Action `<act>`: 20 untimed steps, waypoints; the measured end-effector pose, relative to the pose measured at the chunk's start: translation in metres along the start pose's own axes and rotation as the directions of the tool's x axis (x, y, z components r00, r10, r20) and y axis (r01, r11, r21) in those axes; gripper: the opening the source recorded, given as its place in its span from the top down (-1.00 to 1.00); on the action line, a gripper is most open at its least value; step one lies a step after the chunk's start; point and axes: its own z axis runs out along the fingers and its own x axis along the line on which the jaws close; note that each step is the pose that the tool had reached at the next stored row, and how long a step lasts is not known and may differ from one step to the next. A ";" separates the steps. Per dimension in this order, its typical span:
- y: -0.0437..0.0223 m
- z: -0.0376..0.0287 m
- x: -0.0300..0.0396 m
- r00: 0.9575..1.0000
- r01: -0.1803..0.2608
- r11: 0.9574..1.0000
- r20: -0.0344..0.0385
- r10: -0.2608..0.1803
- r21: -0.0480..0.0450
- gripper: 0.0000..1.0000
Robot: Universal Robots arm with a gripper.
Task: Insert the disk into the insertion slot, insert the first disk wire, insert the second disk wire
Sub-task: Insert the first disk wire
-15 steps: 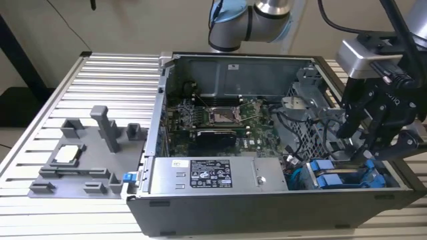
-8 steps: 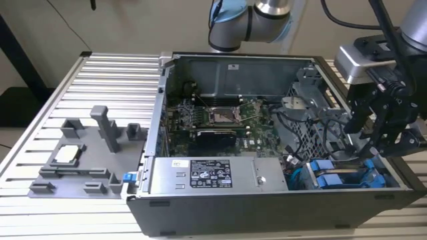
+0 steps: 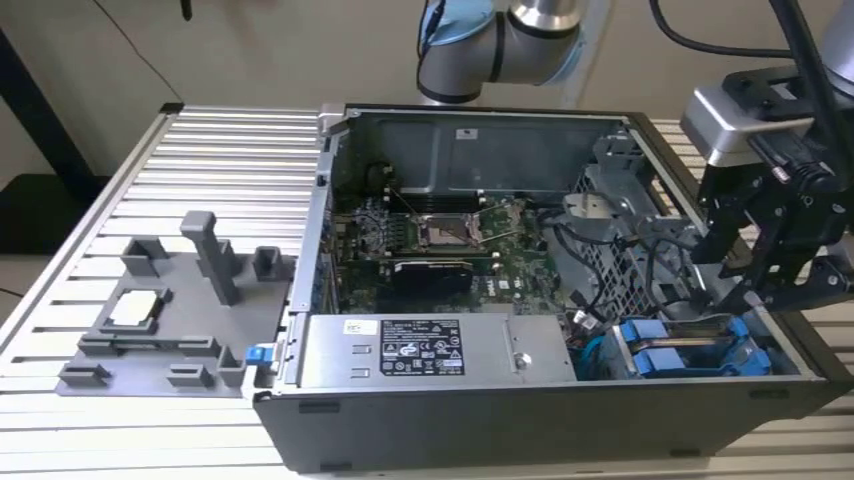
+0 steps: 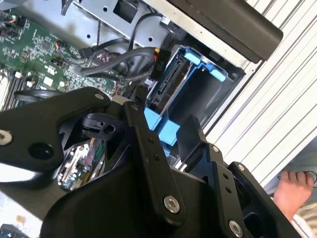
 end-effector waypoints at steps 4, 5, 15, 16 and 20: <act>-0.0085 0.0008 0.0001 1.000 0.003 1.000 0.000 -0.003 -0.008 -0.06; -0.0108 0.0011 0.0001 1.000 0.004 1.000 0.001 -0.004 -0.009 -0.06; -0.0285 0.0023 0.0003 1.000 0.014 1.000 0.026 -0.014 -0.009 -0.06; -0.0301 0.0025 0.0003 1.000 0.014 1.000 0.028 -0.014 -0.009 -0.06; -0.0341 0.0032 -0.0015 0.999 0.016 1.000 0.028 -0.016 -0.010 -0.06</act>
